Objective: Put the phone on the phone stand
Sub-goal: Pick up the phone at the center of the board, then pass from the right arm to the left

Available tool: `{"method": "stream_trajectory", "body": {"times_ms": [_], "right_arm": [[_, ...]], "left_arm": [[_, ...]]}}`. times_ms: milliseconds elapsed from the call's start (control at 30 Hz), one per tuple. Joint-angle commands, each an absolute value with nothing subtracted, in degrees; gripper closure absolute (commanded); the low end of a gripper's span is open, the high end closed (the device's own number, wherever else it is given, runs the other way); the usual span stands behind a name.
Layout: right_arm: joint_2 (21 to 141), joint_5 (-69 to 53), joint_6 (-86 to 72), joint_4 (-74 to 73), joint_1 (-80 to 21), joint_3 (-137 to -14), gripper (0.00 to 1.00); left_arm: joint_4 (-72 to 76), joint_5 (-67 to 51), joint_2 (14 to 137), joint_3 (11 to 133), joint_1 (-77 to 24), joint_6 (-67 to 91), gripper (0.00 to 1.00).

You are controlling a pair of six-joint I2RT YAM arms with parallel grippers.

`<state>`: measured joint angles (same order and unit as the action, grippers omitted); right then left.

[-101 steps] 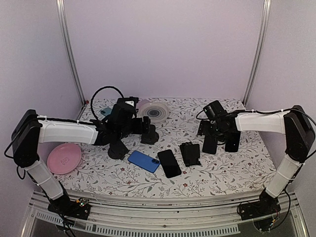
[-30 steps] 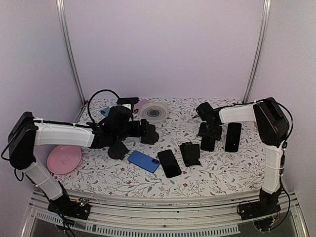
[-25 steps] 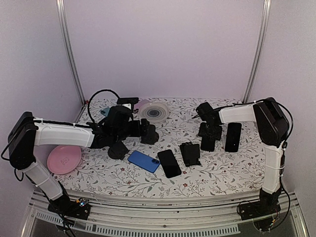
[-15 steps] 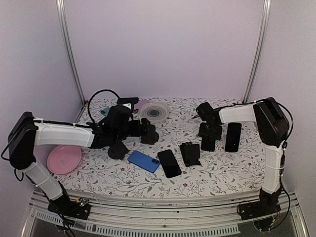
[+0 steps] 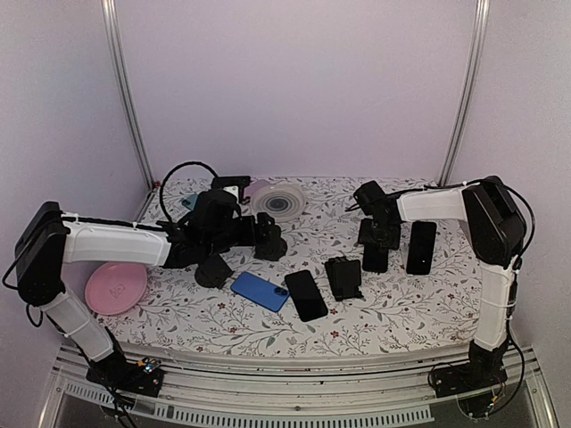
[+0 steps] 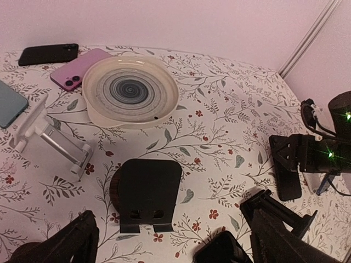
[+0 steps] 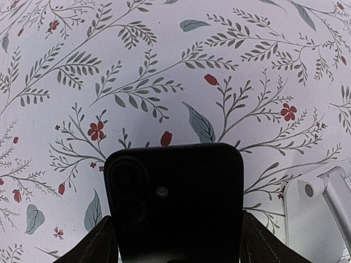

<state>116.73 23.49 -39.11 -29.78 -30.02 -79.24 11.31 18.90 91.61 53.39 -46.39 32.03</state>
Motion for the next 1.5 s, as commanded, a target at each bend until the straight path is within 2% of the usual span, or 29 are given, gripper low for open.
{"method": "stream_trajectory", "body": {"times_ms": [0, 800, 1467], "right_arm": [[113.28, 25.35, -38.24, -30.32, -30.57, -81.01, 0.45], [111.34, 27.59, -36.85, -31.29, -31.55, -80.26, 0.45], [100.87, 28.70, -32.96, -29.98, -37.23, -83.67, 0.46]], "left_arm": [[13.09, 17.57, 92.46, 52.73, -47.01, 32.79, 0.03], [16.01, 12.83, 94.52, 52.89, -47.03, 34.37, 0.03], [25.01, -0.86, 99.68, 56.95, -48.31, 33.18, 0.07]]}}
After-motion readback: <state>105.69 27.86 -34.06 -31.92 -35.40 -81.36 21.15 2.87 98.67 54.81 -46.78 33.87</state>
